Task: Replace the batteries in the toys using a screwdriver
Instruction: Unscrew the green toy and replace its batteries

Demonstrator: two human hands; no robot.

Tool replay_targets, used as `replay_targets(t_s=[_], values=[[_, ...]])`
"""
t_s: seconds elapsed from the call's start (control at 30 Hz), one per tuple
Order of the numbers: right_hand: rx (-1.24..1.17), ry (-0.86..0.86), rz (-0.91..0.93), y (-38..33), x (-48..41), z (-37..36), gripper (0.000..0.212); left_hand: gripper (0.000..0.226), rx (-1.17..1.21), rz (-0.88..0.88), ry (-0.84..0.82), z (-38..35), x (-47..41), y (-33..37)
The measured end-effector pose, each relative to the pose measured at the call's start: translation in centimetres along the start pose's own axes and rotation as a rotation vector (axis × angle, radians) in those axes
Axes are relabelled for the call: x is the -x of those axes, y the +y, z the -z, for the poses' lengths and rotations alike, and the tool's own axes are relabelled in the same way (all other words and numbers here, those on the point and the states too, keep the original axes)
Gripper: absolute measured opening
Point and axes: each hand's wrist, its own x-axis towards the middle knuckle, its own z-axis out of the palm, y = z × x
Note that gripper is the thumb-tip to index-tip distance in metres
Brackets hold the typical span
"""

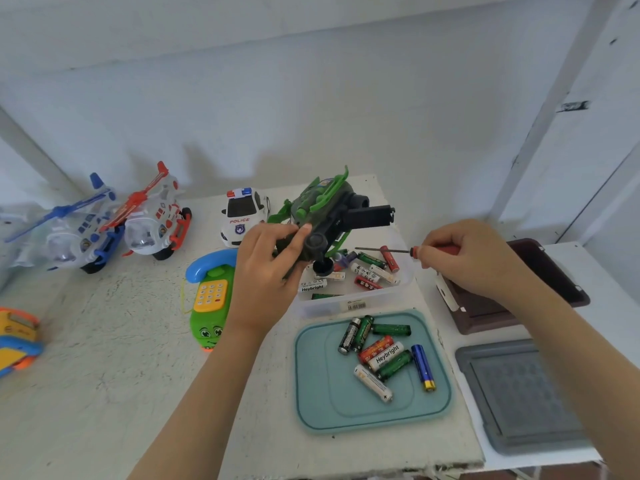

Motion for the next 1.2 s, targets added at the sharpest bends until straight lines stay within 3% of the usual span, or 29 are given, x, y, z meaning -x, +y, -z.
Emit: replay_targets(t_s=[0.37,0.57,0.83,0.93,1.2], values=[[-0.094,-0.044,0.160,-2.9,0.9,-1.9,0.030,0.042,0.172,0.125,0.061,0.4,0.1,1.2],[-0.130,0.007,0.145,-3.4,2.5,-4.5,0.032,0.043,0.216,0.245,0.112,0.4,0.5,2.3],[0.034,0.250,0.225,-3.9,5.5,-8.8,0.020,0.045,0.160,0.369,0.115,0.3,0.6,3.0],[0.017,0.303,0.170,-4.1,5.5,-8.5,0.023,0.048,0.114,0.340,0.106,0.7,0.6,2.9],[0.034,0.207,0.047,-3.8,4.9,-5.7,0.034,0.041,-0.025,0.174,0.106,1.1,1.1,1.7]])
